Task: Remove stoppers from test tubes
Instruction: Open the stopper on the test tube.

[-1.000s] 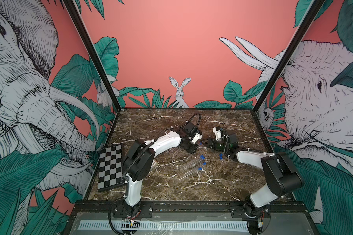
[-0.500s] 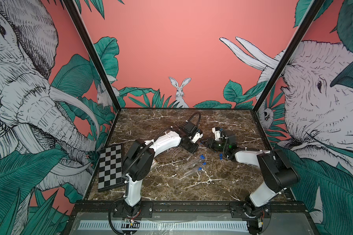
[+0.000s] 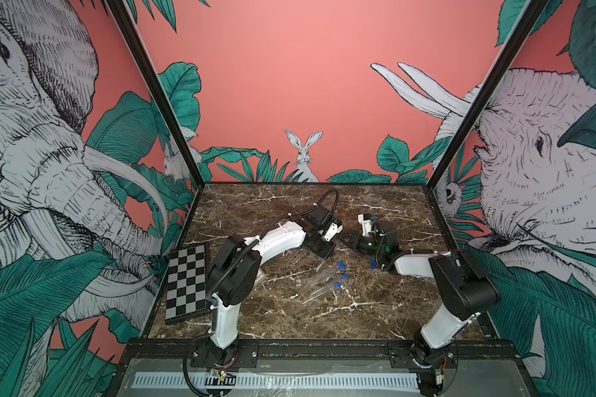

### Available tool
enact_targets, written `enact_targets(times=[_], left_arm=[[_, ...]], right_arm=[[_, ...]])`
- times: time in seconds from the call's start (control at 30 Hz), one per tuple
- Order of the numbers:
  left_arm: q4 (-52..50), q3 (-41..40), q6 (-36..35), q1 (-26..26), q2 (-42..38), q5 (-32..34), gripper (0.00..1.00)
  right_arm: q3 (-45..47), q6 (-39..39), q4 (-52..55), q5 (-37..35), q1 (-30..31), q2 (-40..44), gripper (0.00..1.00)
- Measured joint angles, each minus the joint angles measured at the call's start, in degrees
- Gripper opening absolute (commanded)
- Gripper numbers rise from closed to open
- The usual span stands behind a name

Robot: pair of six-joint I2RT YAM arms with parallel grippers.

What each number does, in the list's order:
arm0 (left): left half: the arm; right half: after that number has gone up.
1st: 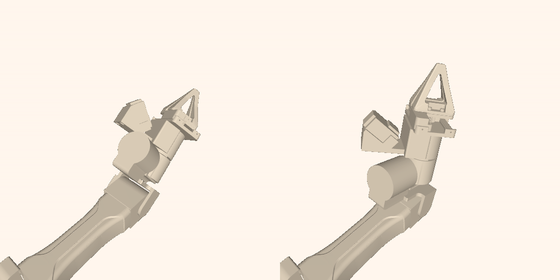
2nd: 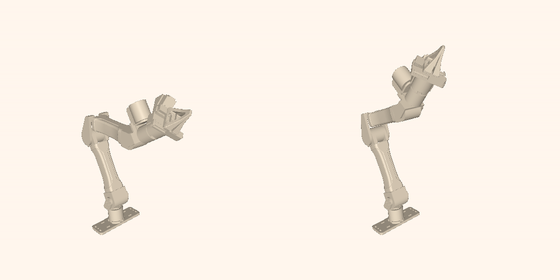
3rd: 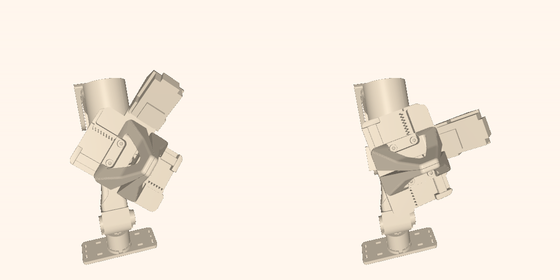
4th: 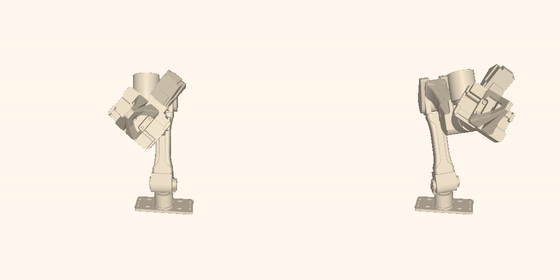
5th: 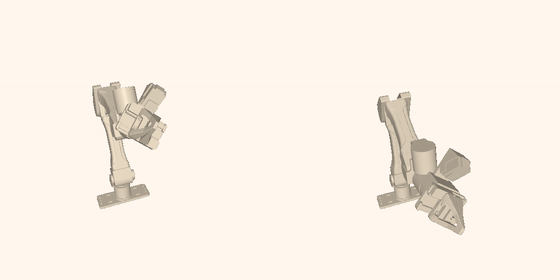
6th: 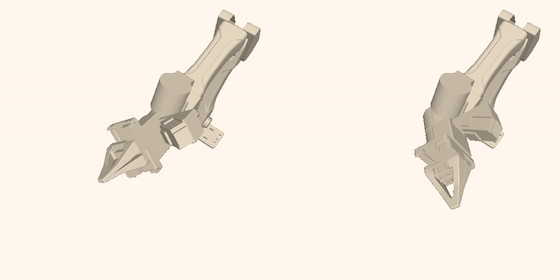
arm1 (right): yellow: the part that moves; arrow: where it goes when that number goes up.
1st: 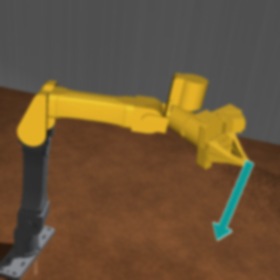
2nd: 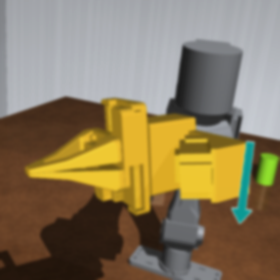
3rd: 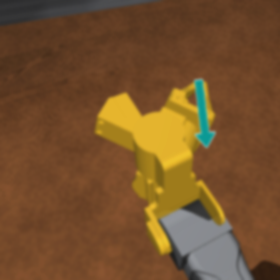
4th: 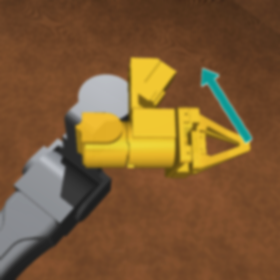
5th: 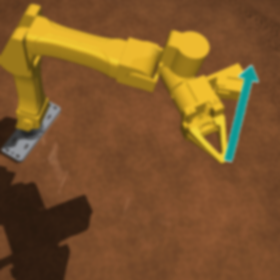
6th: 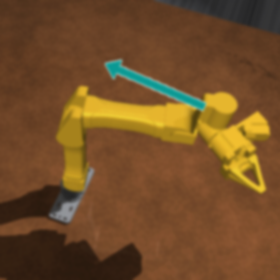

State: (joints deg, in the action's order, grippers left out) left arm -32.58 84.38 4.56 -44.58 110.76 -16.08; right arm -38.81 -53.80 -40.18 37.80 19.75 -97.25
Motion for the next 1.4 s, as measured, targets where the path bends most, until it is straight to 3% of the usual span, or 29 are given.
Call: enact_targets(times=[0.97, 1.23, 1.4], left_arm=[[0.0, 0.0, 0.2, 0.0, -0.2, 0.1, 0.07], [0.1, 0.0, 0.2, 0.0, -0.2, 0.1, 0.07], [0.6, 0.0, 0.2, 0.0, -0.2, 0.0, 0.07]], right_arm=[[0.2, -1.8, -2.5, 0.2, 0.0, -0.4, 0.14], [0.2, -2.2, -2.6, 0.3, 0.0, -0.4, 0.26], [0.2, -2.6, -3.1, 0.6, 0.0, -0.6, 0.27]])
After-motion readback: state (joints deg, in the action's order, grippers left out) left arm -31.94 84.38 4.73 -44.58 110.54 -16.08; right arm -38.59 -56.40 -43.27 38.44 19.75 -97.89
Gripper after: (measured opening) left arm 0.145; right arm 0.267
